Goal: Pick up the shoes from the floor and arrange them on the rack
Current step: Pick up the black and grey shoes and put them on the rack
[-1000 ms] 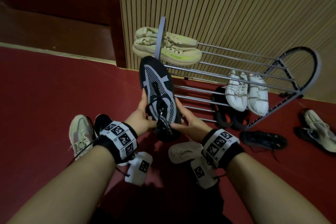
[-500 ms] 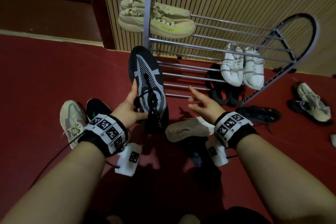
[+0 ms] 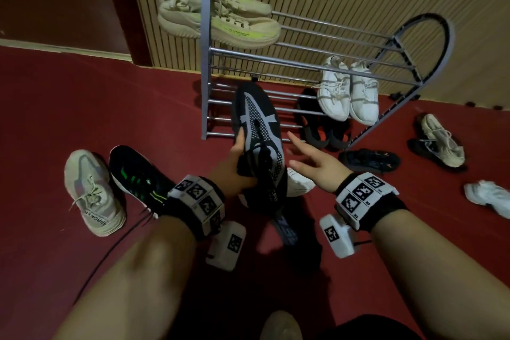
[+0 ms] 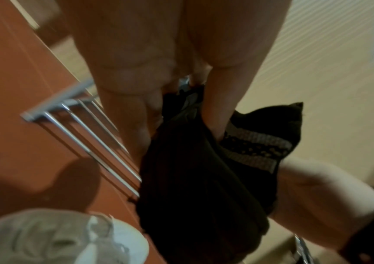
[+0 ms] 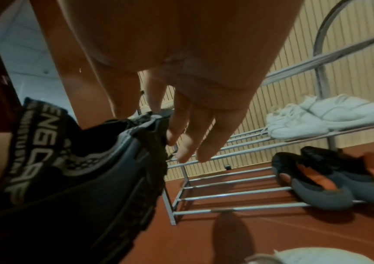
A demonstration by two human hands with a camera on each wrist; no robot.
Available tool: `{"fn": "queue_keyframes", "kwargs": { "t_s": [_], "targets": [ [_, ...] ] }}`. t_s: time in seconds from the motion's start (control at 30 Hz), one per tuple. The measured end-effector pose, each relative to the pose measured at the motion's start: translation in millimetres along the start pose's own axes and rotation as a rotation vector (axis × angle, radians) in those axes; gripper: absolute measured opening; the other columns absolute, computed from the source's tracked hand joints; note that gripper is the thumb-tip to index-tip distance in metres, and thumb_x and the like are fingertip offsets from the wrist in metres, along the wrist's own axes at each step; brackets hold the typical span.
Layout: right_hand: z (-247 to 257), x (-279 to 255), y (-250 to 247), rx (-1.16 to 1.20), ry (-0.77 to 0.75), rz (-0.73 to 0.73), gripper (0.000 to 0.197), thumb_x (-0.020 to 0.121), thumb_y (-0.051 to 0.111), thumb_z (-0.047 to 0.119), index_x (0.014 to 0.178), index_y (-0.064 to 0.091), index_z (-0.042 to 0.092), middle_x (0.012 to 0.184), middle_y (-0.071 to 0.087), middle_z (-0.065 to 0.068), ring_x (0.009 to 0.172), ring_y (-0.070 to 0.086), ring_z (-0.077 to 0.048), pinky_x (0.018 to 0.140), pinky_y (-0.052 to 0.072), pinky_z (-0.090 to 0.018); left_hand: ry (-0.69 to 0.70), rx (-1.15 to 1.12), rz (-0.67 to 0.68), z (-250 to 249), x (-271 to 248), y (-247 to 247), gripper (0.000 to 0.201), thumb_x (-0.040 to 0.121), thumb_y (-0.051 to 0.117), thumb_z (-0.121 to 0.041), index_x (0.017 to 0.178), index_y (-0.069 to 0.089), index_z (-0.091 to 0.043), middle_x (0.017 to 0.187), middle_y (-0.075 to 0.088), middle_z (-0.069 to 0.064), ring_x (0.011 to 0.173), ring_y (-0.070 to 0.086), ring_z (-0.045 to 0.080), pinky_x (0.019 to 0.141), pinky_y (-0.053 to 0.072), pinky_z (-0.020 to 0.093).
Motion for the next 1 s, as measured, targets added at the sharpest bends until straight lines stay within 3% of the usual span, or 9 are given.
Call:
{"fn": "queue_keyframes", "kwargs": {
  "t_s": [0.1,0.23,0.3,0.47,0.57,0.63,0.77,0.87,1.0],
  "targets": [
    [1,-11,-2,0.025,0.025,0.002,0.06,0.092,0.057,0.021,0.137,0.025,0.045,0.138,0.032,0.024,0.127,0.03,0.009,0.092,0.026,0.005,0.062,-0.043,0.078,-1,10,16,0.108,0.077,0.066,0.008,0.148,-0.013,-0.016,0.136,0.03,-0.011,0.124,0.036,0.004,0.091,0.039,0.012],
    [-10,-26,-1,0.017,0.119,-0.028,0.071,0.088,0.064,0.019,0.138,0.024,0.049,0.148,0.035,0.01,0.133,0.037,-0.006,0.11,0.029,-0.02,0.07,-0.095,0.177,3,12,29,0.113,0.073,0.071,-0.005,0.148,-0.013,-0.021,0.149,0.028,-0.002,0.134,0.032,0.008,0.107,0.033,0.025],
    [-15,-32,0,0.012,0.172,-0.037,0.08,0.086,0.067,0.016,0.143,0.019,0.044,0.148,0.034,0.009,0.128,0.04,-0.005,0.105,0.031,-0.014,0.051,-0.077,0.213,5,10,35,0.111,0.077,0.07,-0.006,0.148,-0.013,-0.026,0.147,0.031,-0.005,0.129,0.035,0.005,0.104,0.035,0.022],
    [-31,-37,10,0.08,0.246,-0.053,0.09,0.082,0.07,0.012,0.149,0.014,0.036,0.115,0.046,0.006,0.108,0.043,-0.008,0.108,0.033,-0.028,-0.011,-0.002,0.236,18,10,44,0.107,0.079,0.067,0.001,0.145,-0.008,-0.038,0.131,0.039,-0.011,0.122,0.046,0.013,0.103,0.041,0.029],
    [-46,-33,17,0.099,0.235,-0.12,0.086,0.082,0.07,0.015,0.148,0.018,0.035,0.13,0.049,0.004,0.116,0.043,-0.005,0.1,0.031,-0.017,0.011,0.056,0.224,23,19,48,0.107,0.078,0.066,0.004,0.147,-0.008,-0.032,0.134,0.032,-0.012,0.125,0.037,0.008,0.1,0.038,0.025],
    [-55,-35,18,0.114,0.216,-0.154,0.084,0.083,0.069,0.014,0.148,0.019,0.032,0.137,0.047,0.001,0.104,0.049,-0.003,0.089,0.036,-0.009,0.012,0.077,0.23,19,21,55,0.107,0.079,0.067,0.002,0.148,-0.008,-0.03,0.137,0.035,-0.008,0.124,0.039,0.008,0.099,0.038,0.025],
    [-67,-48,-5,0.156,0.195,-0.168,0.081,0.086,0.065,0.007,0.148,0.018,0.03,0.099,0.055,0.014,0.058,0.053,0.015,0.062,0.037,0.001,0.018,0.084,0.21,2,21,80,0.113,0.072,0.072,-0.007,0.148,-0.009,-0.026,0.144,0.038,0.0,0.124,0.045,0.014,0.096,0.043,0.025],
    [-80,-56,-32,0.126,0.167,-0.137,0.081,0.086,0.065,0.01,0.149,0.017,0.029,0.102,0.053,0.008,0.071,0.055,0.005,0.072,0.04,-0.006,0.048,0.047,0.199,-19,29,108,0.116,0.064,0.071,-0.012,0.149,-0.007,-0.021,0.144,0.038,-0.002,0.125,0.045,0.009,0.096,0.043,0.017],
    [-101,-70,-76,0.147,0.121,-0.155,0.082,0.086,0.065,0.01,0.15,0.015,0.025,0.112,0.05,0.001,0.083,0.055,-0.014,0.071,0.044,-0.012,0.01,0.1,0.167,-48,53,147,0.111,0.076,0.069,0.005,0.149,-0.008,-0.025,0.146,0.037,0.003,0.125,0.047,0.02,0.104,0.039,0.032]
  ]
}}
Point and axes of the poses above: each hand's wrist, its own x-axis towards the middle knuckle, its own y-axis out of the palm, z = x × y, the point moved 3 cm from there along x, towards the middle knuckle
